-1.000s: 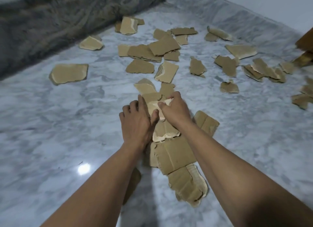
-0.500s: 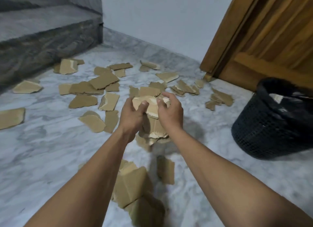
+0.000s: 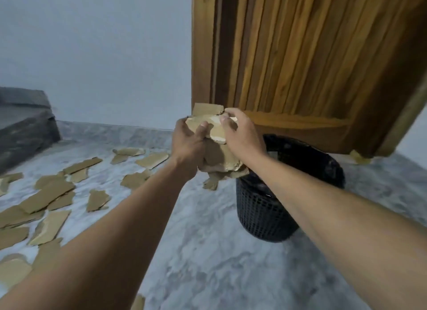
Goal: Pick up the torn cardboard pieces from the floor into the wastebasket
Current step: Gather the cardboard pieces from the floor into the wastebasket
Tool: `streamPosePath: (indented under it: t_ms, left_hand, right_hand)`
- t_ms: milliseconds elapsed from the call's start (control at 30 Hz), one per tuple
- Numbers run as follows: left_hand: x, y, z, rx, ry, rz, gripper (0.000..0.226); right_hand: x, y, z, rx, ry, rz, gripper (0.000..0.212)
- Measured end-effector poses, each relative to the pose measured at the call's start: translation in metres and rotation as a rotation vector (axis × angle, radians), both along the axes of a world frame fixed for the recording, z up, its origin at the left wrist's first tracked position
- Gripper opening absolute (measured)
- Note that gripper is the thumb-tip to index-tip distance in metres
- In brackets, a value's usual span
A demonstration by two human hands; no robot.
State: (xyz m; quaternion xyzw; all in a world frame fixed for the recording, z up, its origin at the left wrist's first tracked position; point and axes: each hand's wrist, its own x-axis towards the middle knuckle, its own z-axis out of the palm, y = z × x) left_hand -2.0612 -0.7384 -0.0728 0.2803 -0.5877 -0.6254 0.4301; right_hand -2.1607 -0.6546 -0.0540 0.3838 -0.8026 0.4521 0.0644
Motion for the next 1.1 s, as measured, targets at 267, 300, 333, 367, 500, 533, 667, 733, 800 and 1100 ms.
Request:
streamPosePath:
  t_ms: [267, 300, 333, 367, 500, 533, 667, 733, 800, 1100]
  left_hand:
    - [-0.152, 0.074, 0.013, -0.042, -0.230, -0.282, 0.052]
    - [-0.161, 0.077, 0.008, -0.079, -0.296, -0.318, 0.057]
    - [-0.165, 0.079, 0.005, -0.132, -0.361, -0.346, 0.058]
    - [-0.167, 0.079, 0.001, -0.188, -0.417, -0.356, 0.055]
    - [-0.146, 0.064, -0.011, -0.343, -0.488, -0.243, 0.042]
    - [-0.135, 0.060, -0.014, -0.382, -0.485, -0.209, 0.039]
    - [-0.069, 0.042, -0.025, -0.546, -0.517, -0.084, 0.032]
    - [-0.026, 0.029, -0.033, -0.556, -0.538, -0.006, 0.030]
    - [0.024, 0.011, -0.051, -0.523, -0.567, 0.073, 0.031]
    - [0.319, -0.009, -0.204, -0.301, -1.172, 0.266, 0.079]
  right_hand:
    - [-0.128, 0.087, -0.008, -0.097, -0.046, -0.367, 0.023]
    - [-0.136, 0.095, -0.012, -0.077, -0.083, -0.393, 0.024]
    - [-0.142, 0.101, -0.016, -0.056, -0.122, -0.404, 0.026]
    - [-0.147, 0.105, -0.018, -0.031, -0.159, -0.404, 0.030]
    - [-0.150, 0.110, -0.016, 0.113, -0.201, -0.396, 0.041]
    - [-0.145, 0.109, -0.015, 0.145, -0.190, -0.383, 0.043]
    - [-0.101, 0.078, -0.008, 0.235, -0.125, -0.262, 0.044]
    - [-0.067, 0.051, -0.010, 0.236, -0.086, -0.208, 0.045]
    - [-0.028, 0.023, -0.021, 0.224, -0.037, -0.126, 0.046]
    - [0.150, -0.028, -0.177, 0.729, -0.063, 0.442, 0.091]
